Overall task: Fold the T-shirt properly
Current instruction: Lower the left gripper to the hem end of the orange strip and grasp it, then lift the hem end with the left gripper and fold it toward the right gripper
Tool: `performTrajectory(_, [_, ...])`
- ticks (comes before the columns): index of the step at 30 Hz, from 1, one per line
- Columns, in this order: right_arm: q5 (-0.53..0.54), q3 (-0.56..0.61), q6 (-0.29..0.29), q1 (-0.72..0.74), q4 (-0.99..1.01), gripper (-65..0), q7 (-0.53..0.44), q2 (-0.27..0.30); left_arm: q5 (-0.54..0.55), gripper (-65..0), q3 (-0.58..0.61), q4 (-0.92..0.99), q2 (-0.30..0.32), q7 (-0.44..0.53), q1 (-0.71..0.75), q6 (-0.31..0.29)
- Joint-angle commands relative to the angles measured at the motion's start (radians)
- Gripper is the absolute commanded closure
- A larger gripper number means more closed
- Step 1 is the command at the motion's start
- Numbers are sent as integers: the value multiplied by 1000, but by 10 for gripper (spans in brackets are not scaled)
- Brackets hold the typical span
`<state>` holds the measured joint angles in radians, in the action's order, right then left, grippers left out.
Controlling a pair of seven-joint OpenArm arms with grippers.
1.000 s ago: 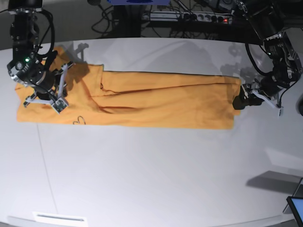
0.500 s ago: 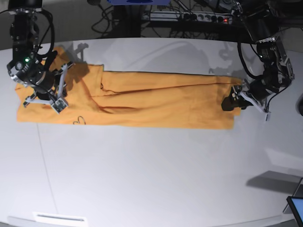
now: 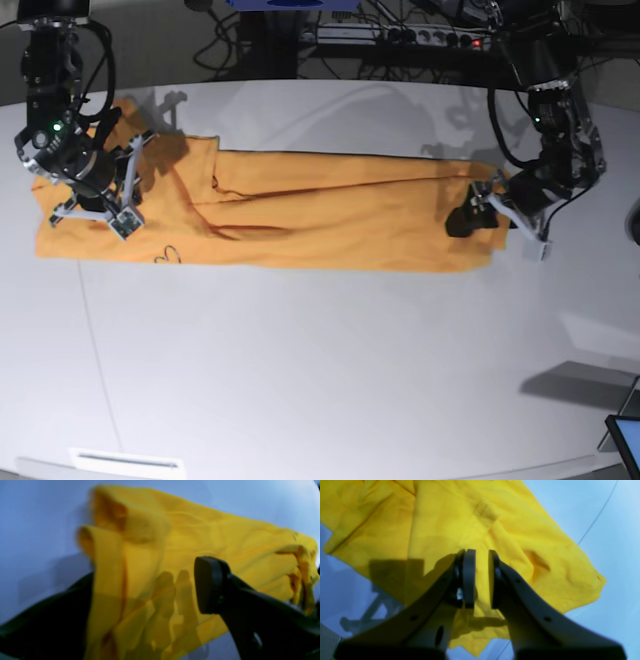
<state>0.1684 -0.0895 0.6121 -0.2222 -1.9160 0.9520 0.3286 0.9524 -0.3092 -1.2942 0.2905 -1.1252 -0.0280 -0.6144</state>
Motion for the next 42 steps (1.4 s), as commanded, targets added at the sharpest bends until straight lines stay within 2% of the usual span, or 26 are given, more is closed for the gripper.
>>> performTrajectory(1, [3,-6,-2,11,-18,-90,-17,11,-51,-417,11,5,-1,-74,9,11])
performTrajectory(6, [3,-6,-2,10,-17,-90,-17,11,-51,-406,6,6,0,-74,1,11])
performTrajectory(7, [3,-6,-2,10,-17,-90,-18,11,-51,-386,5,6,0,-74,1,11])
performTrajectory(8, [3,-6,-2,10,-17,-90,-18,11,-51,-348,5,6,2,-74,1,11])
performTrajectory(10, [3,-6,-2,10,-17,-90,-18,11,-52,-213,5,6,3,-74,1,11])
performTrajectory(11, [3,-6,-2,10,-17,-90,-18,11,-52,-126,5,6,3,-74,1,11])
performTrajectory(13, [3,-6,-2,11,-17,-90,-17,11,-52,0,3,6,5,-74,1,11])
performTrajectory(19, [4,4,-2,8,-21,-90,-15,7,-54,0,3,6,16,-72,0,11])
performTrajectory(29, [4,184,-8,45,-55,-90,-23,-6,-52,0,2,6,57,-69,-2,11])
performTrajectory(37, [3,188,-8,89,-47,-90,-21,-30,-52,0,-107,6,92,-74,6,11])
performTrajectory(42, [3,193,-7,114,8,-80,-23,-53,-51,0,-115,5,125,-74,9,11])
